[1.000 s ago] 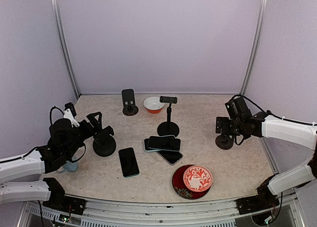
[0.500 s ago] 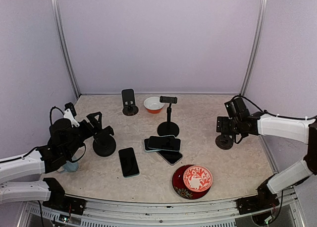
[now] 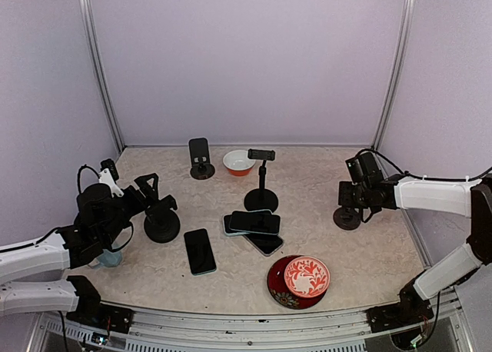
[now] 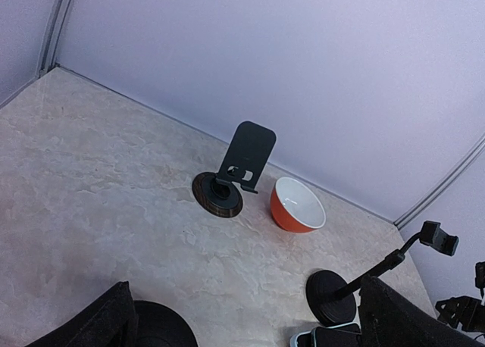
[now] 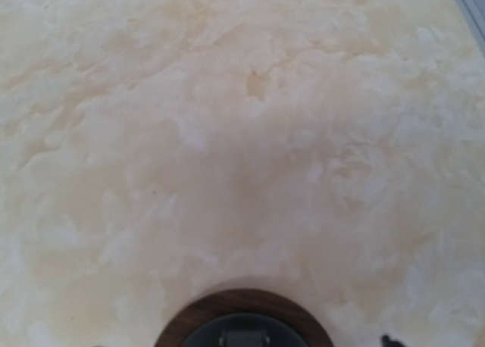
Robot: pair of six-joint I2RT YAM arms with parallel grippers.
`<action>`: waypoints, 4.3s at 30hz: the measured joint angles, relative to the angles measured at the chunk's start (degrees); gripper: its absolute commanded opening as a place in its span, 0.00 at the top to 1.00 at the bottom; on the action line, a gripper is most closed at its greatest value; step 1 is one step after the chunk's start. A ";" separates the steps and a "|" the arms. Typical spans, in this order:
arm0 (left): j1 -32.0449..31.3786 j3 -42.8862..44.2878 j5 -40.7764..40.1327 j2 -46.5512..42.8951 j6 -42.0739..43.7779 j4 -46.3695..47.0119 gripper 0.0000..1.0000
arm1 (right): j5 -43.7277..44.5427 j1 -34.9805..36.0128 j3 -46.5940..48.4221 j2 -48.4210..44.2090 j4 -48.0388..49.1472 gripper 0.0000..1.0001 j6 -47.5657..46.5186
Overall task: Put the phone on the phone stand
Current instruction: Pick up the phone stand at the corner of the board, then place the phone stand at the center of the board, then adjust the phone.
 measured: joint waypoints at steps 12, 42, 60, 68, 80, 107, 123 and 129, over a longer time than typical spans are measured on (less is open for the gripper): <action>0.00 0.11 0.00 0.57 0.00 0.50 0.01 | 1.60 3.26 8.09 0.66 -1.62 0.83 1.88; 0.00 0.15 -0.87 0.46 0.00 0.42 0.01 | 8.83 11.06 75.47 54.49 -13.22 0.85 8.92; 0.00 0.15 -1.05 0.33 0.00 0.24 0.01 | 9.09 10.58 82.18 61.90 -10.75 0.76 5.31; 0.00 0.15 -1.05 0.28 0.00 0.15 0.01 | 7.37 10.23 82.18 61.90 -9.31 0.57 2.80; 0.00 0.15 -1.05 0.28 0.00 0.17 0.01 | 4.59 10.16 82.18 61.92 -8.79 0.34 0.48; 0.00 0.15 -1.07 0.31 0.00 0.17 0.01 | -2.32 9.81 81.66 58.31 -3.54 0.00 -4.81; 0.00 0.15 -1.53 -0.31 0.02 -0.46 0.01 | -14.67 9.81 30.01 12.87 17.27 0.00 -11.47; 0.00 0.15 -1.88 -0.55 0.04 -0.66 0.01 | -23.50 11.87 10.67 0.85 21.86 0.00 -11.98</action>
